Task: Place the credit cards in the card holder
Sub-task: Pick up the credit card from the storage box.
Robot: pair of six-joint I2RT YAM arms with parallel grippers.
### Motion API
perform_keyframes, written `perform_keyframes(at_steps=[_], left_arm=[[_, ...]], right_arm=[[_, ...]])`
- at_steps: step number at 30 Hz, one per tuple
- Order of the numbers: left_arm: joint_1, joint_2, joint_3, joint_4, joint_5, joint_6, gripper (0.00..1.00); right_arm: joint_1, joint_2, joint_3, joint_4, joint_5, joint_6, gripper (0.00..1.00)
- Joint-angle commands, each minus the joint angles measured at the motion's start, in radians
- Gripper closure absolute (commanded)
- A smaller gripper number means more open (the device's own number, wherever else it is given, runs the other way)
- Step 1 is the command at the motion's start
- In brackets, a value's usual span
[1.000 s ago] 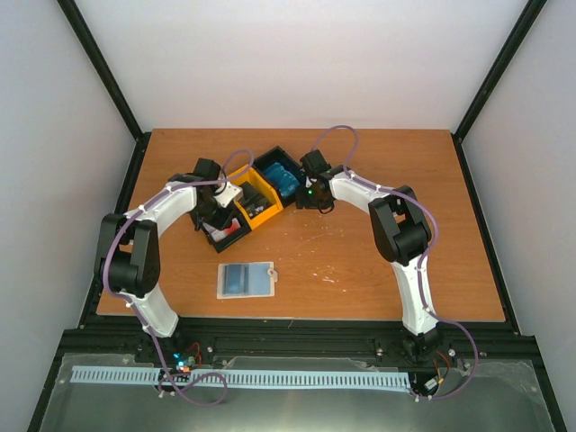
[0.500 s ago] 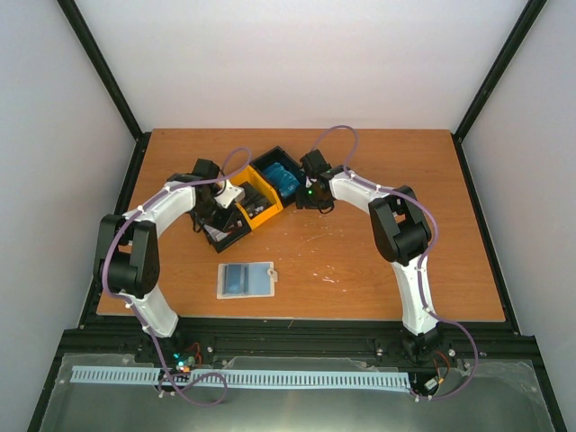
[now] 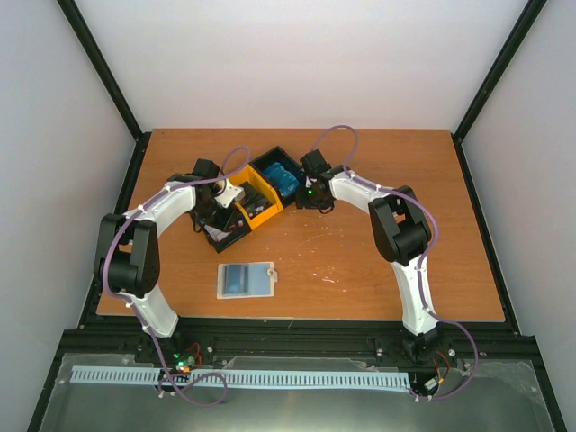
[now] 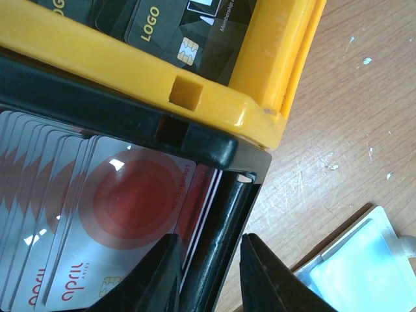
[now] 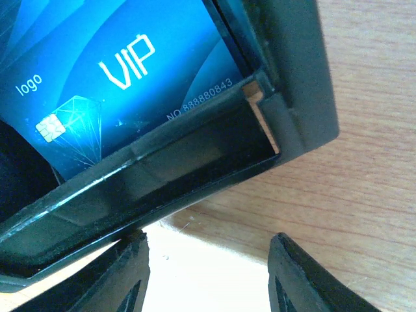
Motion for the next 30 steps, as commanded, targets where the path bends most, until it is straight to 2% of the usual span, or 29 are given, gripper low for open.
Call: perform_keyframes(at_steps=[1, 9, 13, 15, 20, 30], left_arm=[[0.002, 0.039, -0.007, -0.008, -0.005, -0.013, 0.73], [0.002, 0.058, -0.003, 0.004, -0.041, -0.014, 0.74], [0.003, 0.051, 0.017, 0.008, -0.071, -0.009, 0.87], [0.004, 0.04, 0.037, 0.0, -0.064, 0.004, 0.9], [0.003, -0.026, 0.055, -0.032, -0.003, 0.044, 0.91], [0.008, -0.162, 0.028, -0.017, -0.117, 0.03, 0.99]], right_arm=[[0.0, 0.02, -0.019, -0.031, -0.023, 0.012, 0.49], [0.0, 0.02, -0.016, -0.031, -0.024, 0.008, 0.49], [0.0, 0.017, -0.015, -0.031, -0.024, 0.007, 0.49], [0.0, 0.011, -0.015, -0.031, -0.024, 0.004, 0.49], [-0.001, -0.03, -0.033, -0.009, -0.082, -0.029, 0.48], [0.0, -0.188, -0.132, 0.056, -0.101, -0.003, 0.45]])
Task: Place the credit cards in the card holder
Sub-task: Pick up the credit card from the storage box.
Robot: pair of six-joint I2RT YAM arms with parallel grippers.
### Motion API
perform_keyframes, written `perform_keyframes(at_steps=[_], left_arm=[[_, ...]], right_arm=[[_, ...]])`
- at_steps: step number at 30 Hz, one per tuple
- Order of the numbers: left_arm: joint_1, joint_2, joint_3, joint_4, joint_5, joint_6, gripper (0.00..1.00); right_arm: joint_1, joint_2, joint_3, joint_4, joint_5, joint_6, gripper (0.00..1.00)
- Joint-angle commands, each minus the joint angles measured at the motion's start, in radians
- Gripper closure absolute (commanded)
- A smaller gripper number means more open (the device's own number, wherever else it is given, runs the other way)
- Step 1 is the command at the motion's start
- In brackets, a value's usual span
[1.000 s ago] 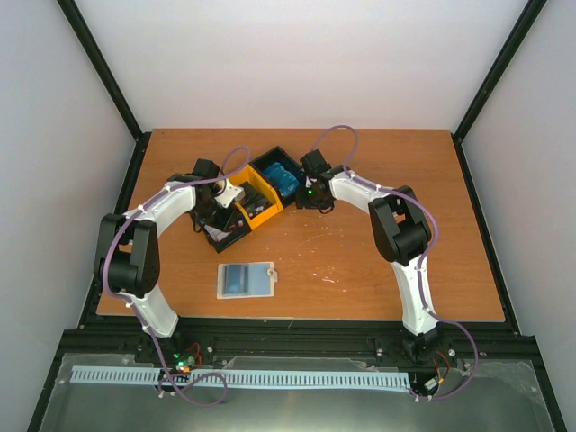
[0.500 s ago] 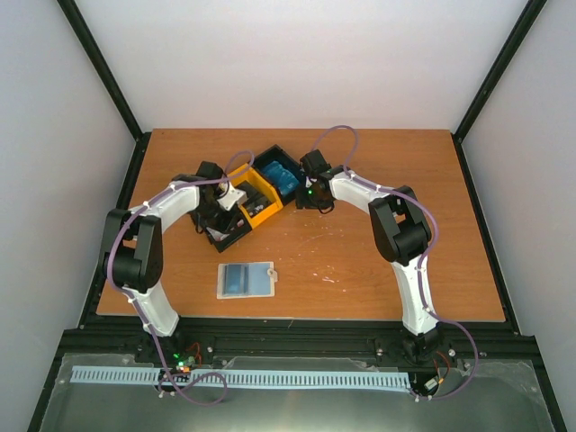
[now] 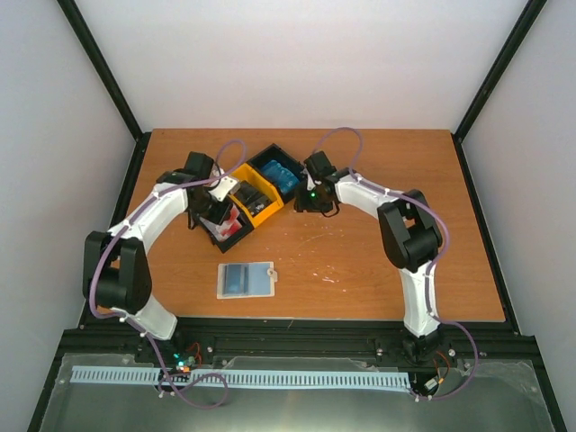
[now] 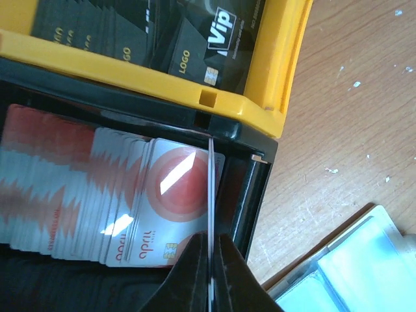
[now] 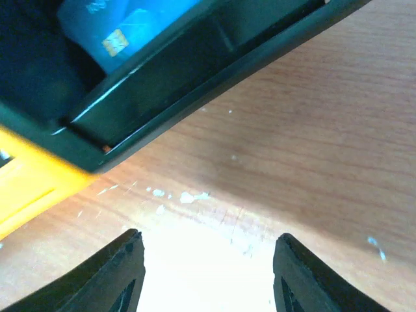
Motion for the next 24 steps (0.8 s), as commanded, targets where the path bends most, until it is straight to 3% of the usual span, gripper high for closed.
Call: perform_keyframes(at_steps=[1, 6, 11, 16, 19, 24], left_arm=[[0.006, -0.063, 0.012, 0.003, -0.043, -0.002, 0.99], [0.011, -0.17, 0.011, 0.049, 0.016, -0.047, 0.99], [0.026, -0.331, -0.049, 0.188, 0.213, -0.128, 0.99], [0.028, -0.391, -0.078, 0.405, 0.384, -0.406, 0.99], [0.028, -0.401, -0.101, 0.576, 0.593, -0.595, 0.99], [0.028, -0.398, -0.103, 0.739, 0.668, -0.826, 0.99]], right_arm=[[-0.001, -0.124, -0.063, 0.054, -0.031, 0.018, 0.44], [0.0, -0.249, -0.154, 0.17, -0.208, 0.028, 0.4], [0.008, -0.354, -0.246, 0.414, -0.505, 0.129, 0.3], [0.049, -0.397, -0.264, 0.576, -0.611, 0.242, 0.21], [0.058, -0.431, -0.273, 0.681, -0.676, 0.295, 0.18], [0.059, -0.49, -0.287, 0.814, -0.765, 0.365, 0.2]])
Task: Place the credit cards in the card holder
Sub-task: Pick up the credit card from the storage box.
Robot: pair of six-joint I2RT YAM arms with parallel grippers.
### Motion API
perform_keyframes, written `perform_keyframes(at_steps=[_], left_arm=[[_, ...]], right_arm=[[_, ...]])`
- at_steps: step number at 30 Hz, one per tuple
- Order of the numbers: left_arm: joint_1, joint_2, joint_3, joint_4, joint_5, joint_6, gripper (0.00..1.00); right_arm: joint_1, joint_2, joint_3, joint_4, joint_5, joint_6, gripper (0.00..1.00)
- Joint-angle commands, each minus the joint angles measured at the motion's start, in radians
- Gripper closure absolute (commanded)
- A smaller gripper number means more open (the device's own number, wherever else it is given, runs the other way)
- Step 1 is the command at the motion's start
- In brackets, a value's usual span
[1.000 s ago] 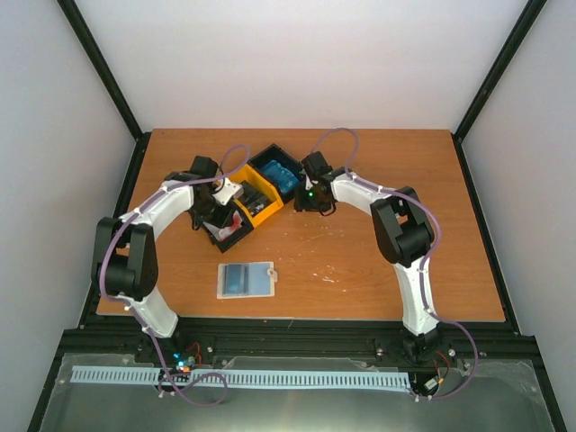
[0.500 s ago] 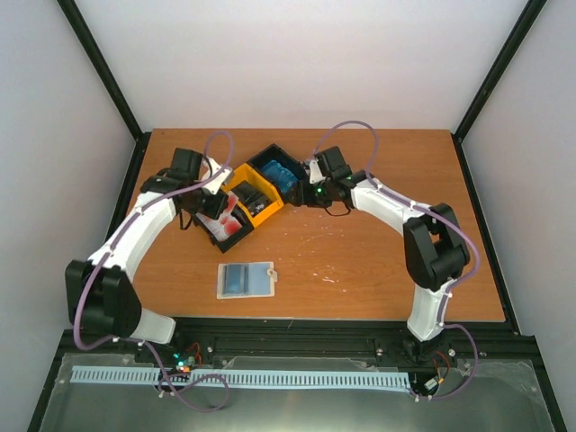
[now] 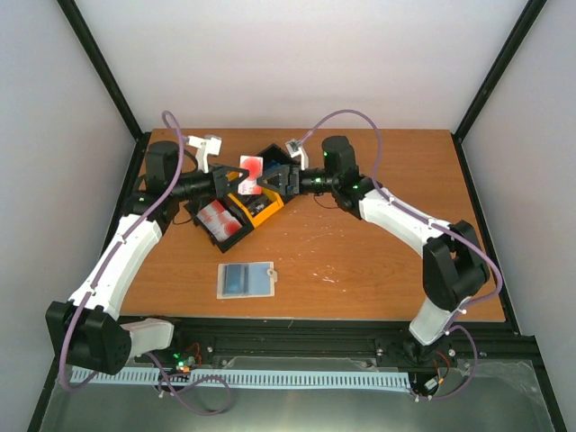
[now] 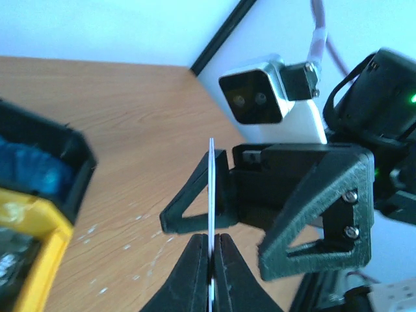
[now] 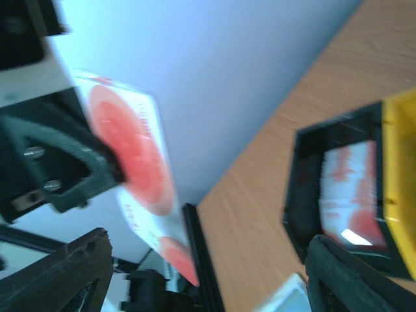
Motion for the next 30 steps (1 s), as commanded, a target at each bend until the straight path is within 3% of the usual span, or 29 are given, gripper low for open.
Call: perform_keyframes(at_steps=[1, 3, 7, 12, 15, 18, 21, 23, 27, 30], left_arm=[[0.006, -0.014, -0.01, 0.263, 0.168, -0.286, 0.99], [0.006, -0.03, -0.03, 0.339, 0.209, -0.358, 0.99], [0.006, -0.041, -0.026, 0.374, 0.228, -0.397, 0.99], [0.006, -0.021, -0.025, 0.365, 0.248, -0.426, 0.98], [0.006, -0.017, -0.025, 0.361, 0.259, -0.436, 0.97], [0.006, -0.025, -0.024, 0.348, 0.254, -0.434, 0.86], [0.006, -0.042, -0.02, 0.318, 0.234, -0.428, 0.67], [0.006, -0.057, -0.018, 0.284, 0.2, -0.417, 0.59], [0.006, -0.074, -0.027, 0.277, 0.192, -0.435, 0.58], [0.006, -0.077, -0.033, 0.299, 0.211, -0.476, 0.66]], right_arm=[[0.002, -0.082, -0.016, 0.177, -0.116, 0.089, 0.22], [0.002, -0.09, -0.011, 0.166, -0.116, 0.099, 0.3], [0.003, -0.101, -0.013, 0.212, -0.14, 0.144, 0.56], [0.004, -0.104, 0.001, 0.253, -0.159, 0.181, 0.65], [0.005, -0.095, -0.001, 0.285, -0.161, 0.221, 0.79], [0.004, -0.089, -0.006, 0.33, -0.139, 0.277, 0.96], [-0.008, -0.084, -0.012, 0.386, -0.131, 0.341, 0.97], [-0.02, -0.085, -0.033, 0.491, -0.142, 0.417, 0.97], [-0.04, -0.074, -0.05, 0.633, -0.182, 0.533, 0.97], [-0.044, -0.073, -0.052, 0.65, -0.2, 0.548, 0.97]])
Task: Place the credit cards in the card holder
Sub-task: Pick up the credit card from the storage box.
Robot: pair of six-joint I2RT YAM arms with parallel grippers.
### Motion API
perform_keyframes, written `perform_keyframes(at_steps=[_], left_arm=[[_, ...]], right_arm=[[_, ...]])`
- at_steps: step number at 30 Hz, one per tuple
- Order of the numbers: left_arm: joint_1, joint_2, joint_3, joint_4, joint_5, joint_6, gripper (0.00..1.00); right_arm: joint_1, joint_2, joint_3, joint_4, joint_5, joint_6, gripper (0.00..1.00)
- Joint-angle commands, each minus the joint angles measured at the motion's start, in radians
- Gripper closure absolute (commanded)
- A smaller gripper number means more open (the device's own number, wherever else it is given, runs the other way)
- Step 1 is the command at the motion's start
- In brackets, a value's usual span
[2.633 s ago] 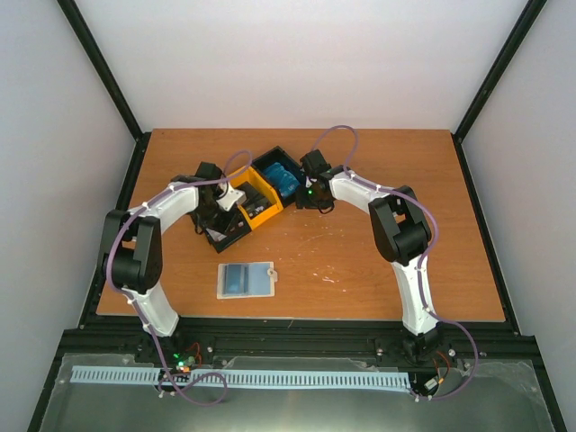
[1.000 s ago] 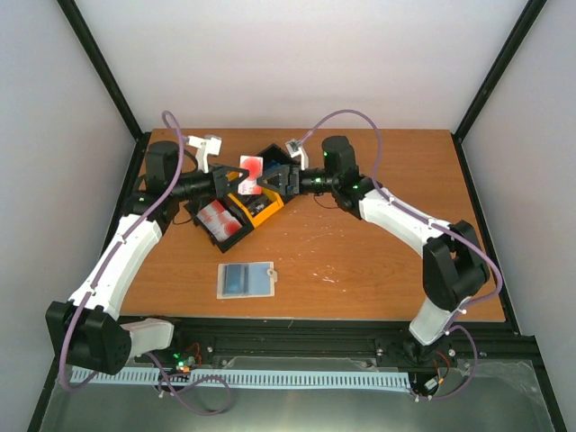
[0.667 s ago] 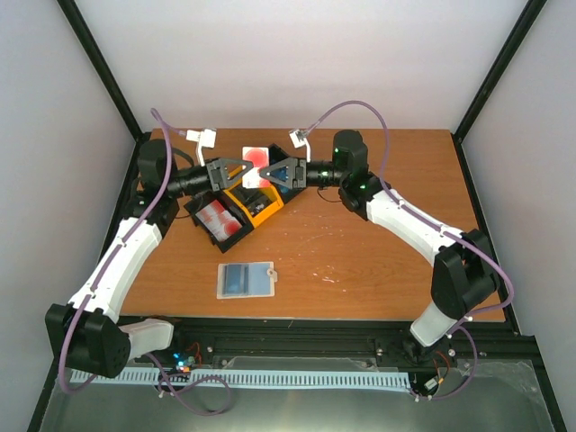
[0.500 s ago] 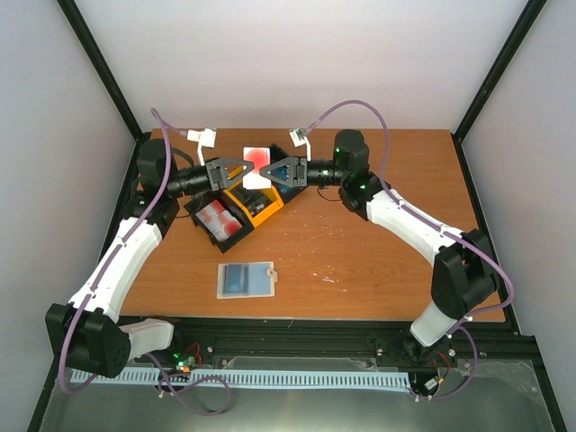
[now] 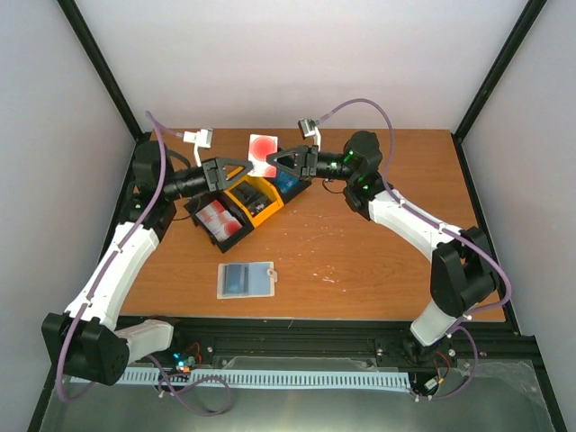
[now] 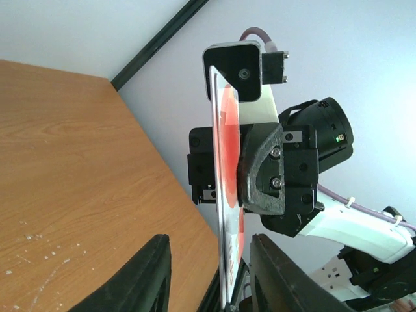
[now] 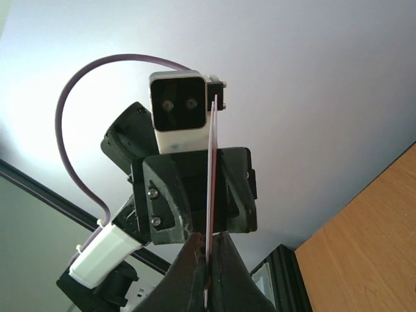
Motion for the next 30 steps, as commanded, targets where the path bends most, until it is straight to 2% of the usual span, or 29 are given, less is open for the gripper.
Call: perform_keyframes(at_steps=[1, 5, 8, 12, 16, 25, 30], left_arm=[[0.006, -0.028, -0.003, 0.024, 0.016, -0.059, 0.69], [0.006, -0.03, -0.028, 0.074, 0.032, -0.106, 0.83], [0.005, -0.022, -0.035, 0.065, 0.032, -0.099, 0.88], [0.006, -0.022, -0.047, 0.072, 0.035, -0.1, 0.88], [0.006, -0.028, -0.041, 0.081, 0.038, -0.106, 0.84], [0.007, -0.032, -0.088, 0.168, 0.083, -0.215, 0.79], [0.007, -0.02, -0.099, 0.216, 0.113, -0.261, 0.77]], right_arm=[[-0.009, 0.005, -0.011, 0.126, -0.043, 0.084, 0.97], [-0.009, -0.004, -0.019, 0.143, -0.053, 0.095, 0.97], [-0.009, -0.009, -0.022, 0.164, -0.065, 0.112, 0.97], [-0.009, -0.005, -0.034, 0.248, -0.08, 0.172, 0.97], [-0.012, 0.004, -0.045, 0.334, -0.09, 0.228, 0.97], [-0.011, -0.003, -0.036, 0.306, -0.101, 0.198, 0.97], [-0.011, 0.002, -0.04, 0.369, -0.127, 0.23, 0.97]])
